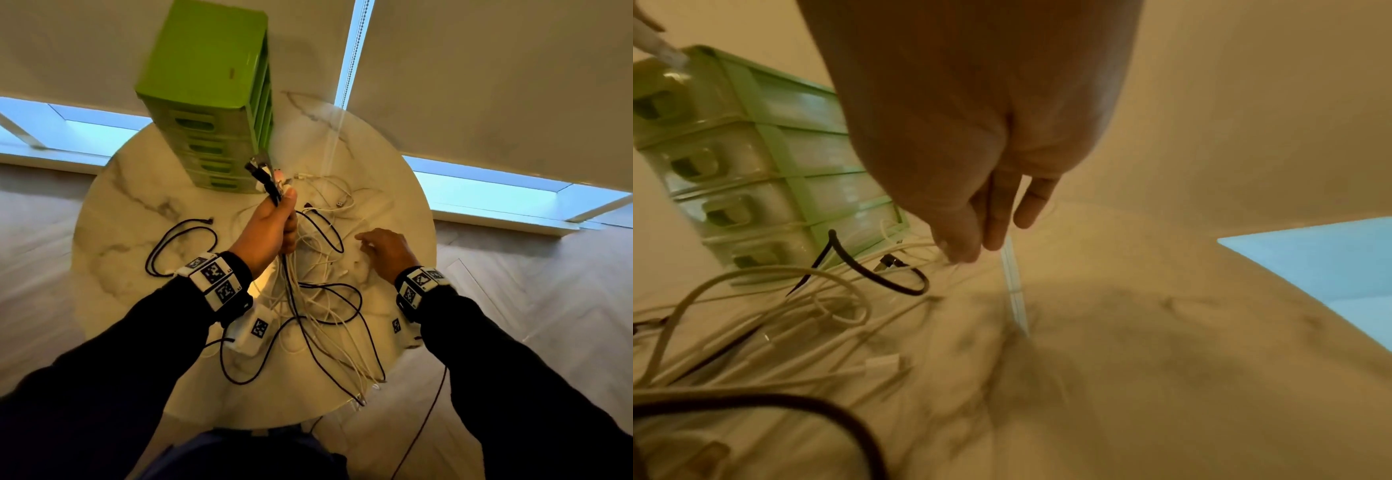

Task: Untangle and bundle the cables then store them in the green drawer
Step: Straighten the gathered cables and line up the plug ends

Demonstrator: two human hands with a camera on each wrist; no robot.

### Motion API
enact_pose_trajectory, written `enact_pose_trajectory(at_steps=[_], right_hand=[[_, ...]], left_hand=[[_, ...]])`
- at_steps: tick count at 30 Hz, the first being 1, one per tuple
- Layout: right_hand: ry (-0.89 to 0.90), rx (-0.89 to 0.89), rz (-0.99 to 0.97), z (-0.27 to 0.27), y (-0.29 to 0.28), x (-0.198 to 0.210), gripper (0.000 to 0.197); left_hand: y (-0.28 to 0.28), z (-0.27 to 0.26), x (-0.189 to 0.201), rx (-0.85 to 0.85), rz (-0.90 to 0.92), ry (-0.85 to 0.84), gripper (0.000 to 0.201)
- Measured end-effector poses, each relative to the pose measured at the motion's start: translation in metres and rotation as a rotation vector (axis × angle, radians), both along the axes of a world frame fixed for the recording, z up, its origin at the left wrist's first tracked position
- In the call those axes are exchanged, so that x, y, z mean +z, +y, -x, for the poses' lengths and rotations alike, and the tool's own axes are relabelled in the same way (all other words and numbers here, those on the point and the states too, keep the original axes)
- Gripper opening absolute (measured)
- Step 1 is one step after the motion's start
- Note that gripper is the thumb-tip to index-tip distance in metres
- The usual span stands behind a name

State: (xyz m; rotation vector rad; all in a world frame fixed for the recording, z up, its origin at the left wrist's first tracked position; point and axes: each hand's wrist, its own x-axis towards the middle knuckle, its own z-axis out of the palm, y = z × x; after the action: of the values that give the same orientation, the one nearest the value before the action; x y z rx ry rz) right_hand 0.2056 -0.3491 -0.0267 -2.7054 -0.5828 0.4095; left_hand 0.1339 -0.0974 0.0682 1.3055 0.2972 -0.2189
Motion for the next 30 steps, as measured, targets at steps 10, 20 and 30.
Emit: enact_pose_trajectory(at_steps=[10,20,30], right_hand=[[-0.324,-0.228,-0.658,-0.038,0.021,0.121,0.022],[0.218,-0.107,-0.811,0.038,0.088,0.144,0.02],[0.192,0.122,-0.572,0.093,0.098,0.131,0.02]], left_hand=[[-0.004,0.004,-0.003,0.033,-0.003,0.027,0.039],[-0.002,0.03,0.02,0.068,0.015,-0.074,0.027],[0.013,0.061,0.029,0.072,-0.069,-0.143,0.012]])
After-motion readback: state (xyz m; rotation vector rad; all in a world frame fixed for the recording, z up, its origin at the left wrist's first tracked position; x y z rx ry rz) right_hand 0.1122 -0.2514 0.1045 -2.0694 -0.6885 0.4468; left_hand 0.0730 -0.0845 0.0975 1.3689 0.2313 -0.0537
